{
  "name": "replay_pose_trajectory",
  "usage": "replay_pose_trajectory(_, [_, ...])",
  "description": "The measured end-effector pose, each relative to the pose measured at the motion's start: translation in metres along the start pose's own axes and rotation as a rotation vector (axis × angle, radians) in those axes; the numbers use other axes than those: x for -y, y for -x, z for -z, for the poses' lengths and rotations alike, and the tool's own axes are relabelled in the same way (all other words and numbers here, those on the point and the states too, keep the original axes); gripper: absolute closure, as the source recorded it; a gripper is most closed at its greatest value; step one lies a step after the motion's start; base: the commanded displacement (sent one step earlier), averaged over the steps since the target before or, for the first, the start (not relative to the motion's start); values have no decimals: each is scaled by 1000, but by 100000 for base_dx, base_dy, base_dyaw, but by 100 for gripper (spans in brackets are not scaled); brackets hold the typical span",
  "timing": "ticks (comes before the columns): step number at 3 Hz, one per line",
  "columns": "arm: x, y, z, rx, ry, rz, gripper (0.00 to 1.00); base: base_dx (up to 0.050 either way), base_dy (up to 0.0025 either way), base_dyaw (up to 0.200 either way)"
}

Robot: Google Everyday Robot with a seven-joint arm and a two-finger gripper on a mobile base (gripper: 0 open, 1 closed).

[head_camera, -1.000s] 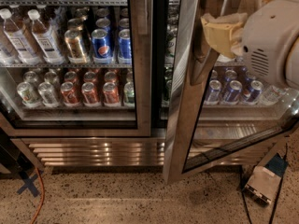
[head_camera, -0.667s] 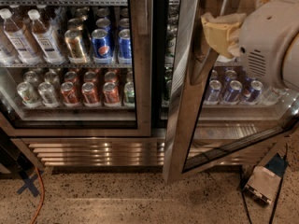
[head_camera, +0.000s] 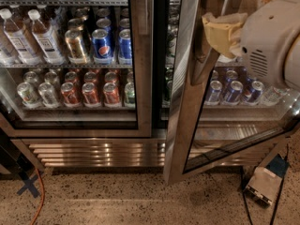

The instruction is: Open right fridge door

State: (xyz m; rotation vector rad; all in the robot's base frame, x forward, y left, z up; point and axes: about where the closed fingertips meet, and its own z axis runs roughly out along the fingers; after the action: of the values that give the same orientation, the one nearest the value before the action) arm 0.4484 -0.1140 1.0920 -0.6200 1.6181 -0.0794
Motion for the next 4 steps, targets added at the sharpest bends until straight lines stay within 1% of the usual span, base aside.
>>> replay_pose_trajectory(1, [0, 0, 0, 0, 0, 0, 66, 0, 0, 0])
replay_pose_trajectory(2, [0, 0, 0, 0, 0, 0, 76, 0, 0, 0])
replay_pose_trajectory(3, [0, 0, 0, 0, 0, 0, 80, 0, 0, 0])
replay_pose_trajectory(4, [0, 0, 0, 0, 0, 0, 80, 0, 0, 0])
